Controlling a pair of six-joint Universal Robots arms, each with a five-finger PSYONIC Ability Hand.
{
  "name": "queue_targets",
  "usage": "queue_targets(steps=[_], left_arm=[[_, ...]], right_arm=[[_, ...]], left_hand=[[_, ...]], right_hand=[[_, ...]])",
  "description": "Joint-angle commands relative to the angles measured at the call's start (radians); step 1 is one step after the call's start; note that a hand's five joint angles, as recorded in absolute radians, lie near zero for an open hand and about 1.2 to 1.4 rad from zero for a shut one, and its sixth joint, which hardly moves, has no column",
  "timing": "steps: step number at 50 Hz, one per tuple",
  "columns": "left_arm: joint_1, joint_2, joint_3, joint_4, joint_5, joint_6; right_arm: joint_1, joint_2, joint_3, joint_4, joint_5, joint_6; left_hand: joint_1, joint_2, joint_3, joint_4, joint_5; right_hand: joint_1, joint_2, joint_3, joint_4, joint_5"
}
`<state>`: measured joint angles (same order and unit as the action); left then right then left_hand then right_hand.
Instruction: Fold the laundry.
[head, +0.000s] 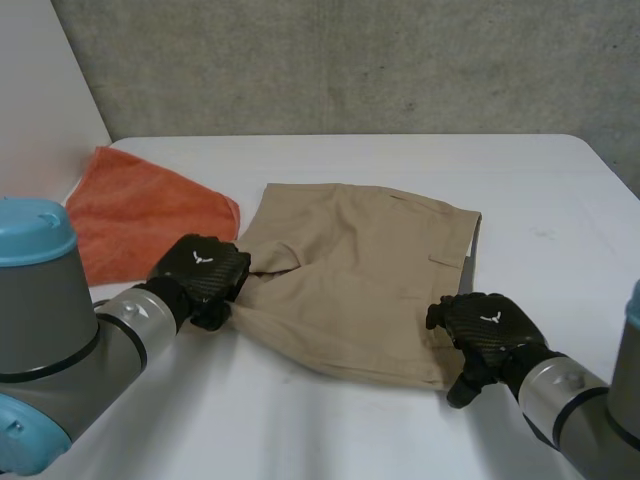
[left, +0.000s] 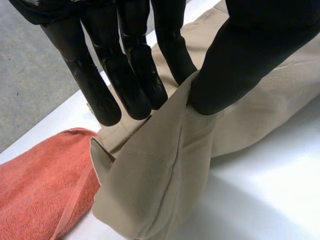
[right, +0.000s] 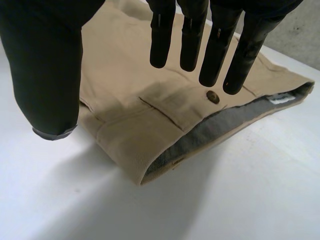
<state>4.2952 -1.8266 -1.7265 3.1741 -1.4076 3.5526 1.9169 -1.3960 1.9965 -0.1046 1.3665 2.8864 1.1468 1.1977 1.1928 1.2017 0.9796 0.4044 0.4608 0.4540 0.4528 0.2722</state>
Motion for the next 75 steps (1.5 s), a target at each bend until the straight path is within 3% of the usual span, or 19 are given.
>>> queue_targets(steps=[1,6,7,9,15,19,27,33,36,40,45,49,52,64,75], left_arm=[[0.011,0.001,0.03,-0.003,0.001,-0.077],[0.012,0.001,0.033,-0.008,-0.001,-0.11],[0.011,0.0,0.031,-0.008,-0.001,-0.112],[0.011,0.001,0.03,-0.009,-0.001,-0.113],[0.005,0.007,0.016,-0.029,-0.001,-0.104],[-0.006,0.053,-0.019,-0.149,0.004,-0.081],[-0.011,0.157,-0.12,-0.445,0.048,0.124],[-0.077,0.223,-0.165,-0.62,0.076,0.215],[-0.078,0.219,-0.148,-0.586,0.075,0.219],[-0.08,0.172,-0.09,-0.444,0.065,0.221],[-0.081,0.022,0.049,-0.185,-0.002,0.215],[-0.104,-0.106,0.183,-0.071,-0.057,0.207],[-0.136,-0.198,0.301,-0.031,-0.073,0.212],[-0.14,-0.563,0.738,0.205,-0.083,0.218],[-0.138,-0.845,1.05,0.224,-0.091,0.218]], right_arm=[[0.01,0.127,-0.054,-0.07,0.011,-0.006],[0.019,0.181,-0.081,-0.067,0.016,-0.01],[0.02,0.186,-0.087,-0.067,0.017,-0.01],[0.016,0.184,-0.087,-0.067,0.016,-0.01],[0.01,0.042,-0.074,-0.049,0.011,-0.028],[0.008,-0.075,-0.067,0.02,-0.004,-0.108],[-0.099,-0.245,-0.059,0.409,-0.02,-0.539],[-0.165,-0.285,-0.048,0.654,-0.041,-0.728],[-0.171,-0.285,-0.073,0.649,-0.087,-0.71],[-0.176,-0.259,-0.12,0.573,-0.118,-0.615],[-0.161,-0.12,-0.173,0.41,-0.109,-0.484],[-0.148,-0.034,-0.22,0.324,-0.089,-0.421],[-0.127,0.008,-0.261,0.284,-0.06,-0.383],[-0.073,0.19,-0.461,0.1,0.144,-0.335],[-0.047,0.416,-0.625,-0.078,0.261,-0.338]], left_hand=[[0.249,0.199,0.203,0.195,0.242],[0.249,0.199,0.203,0.195,0.242],[0.249,0.199,0.203,0.195,0.242],[0.249,0.199,0.203,0.195,0.242],[0.249,0.199,0.203,0.195,0.242],[0.249,0.199,0.203,0.195,0.242],[0.249,0.199,0.203,0.195,0.242],[0.249,0.199,0.203,0.195,0.242],[0.249,0.199,0.203,0.195,0.242],[0.249,0.199,0.203,0.195,0.242],[0.249,0.199,0.203,0.195,0.242],[0.249,0.199,0.203,0.195,0.242],[0.249,0.199,0.203,0.195,0.242],[0.249,0.199,0.203,0.195,0.242],[0.249,0.199,0.203,0.195,0.242]], right_hand=[[0.226,0.17,0.177,0.178,0.184],[0.414,0.357,0.364,0.365,0.371],[0.525,0.469,0.475,0.477,0.483],[0.99,0.933,0.94,0.941,0.947],[0.992,0.935,0.942,0.943,0.95],[0.992,0.935,0.942,0.943,0.95],[0.992,0.935,0.942,0.943,0.95],[0.992,0.935,0.942,0.943,0.95],[0.992,0.935,0.942,0.943,0.95],[0.992,0.935,0.942,0.943,0.95],[0.992,0.935,0.942,0.943,0.95],[0.992,0.935,0.942,0.943,0.95],[0.992,0.935,0.942,0.943,0.95],[0.992,0.935,0.942,0.943,0.95],[0.992,0.935,0.942,0.943,0.95]])
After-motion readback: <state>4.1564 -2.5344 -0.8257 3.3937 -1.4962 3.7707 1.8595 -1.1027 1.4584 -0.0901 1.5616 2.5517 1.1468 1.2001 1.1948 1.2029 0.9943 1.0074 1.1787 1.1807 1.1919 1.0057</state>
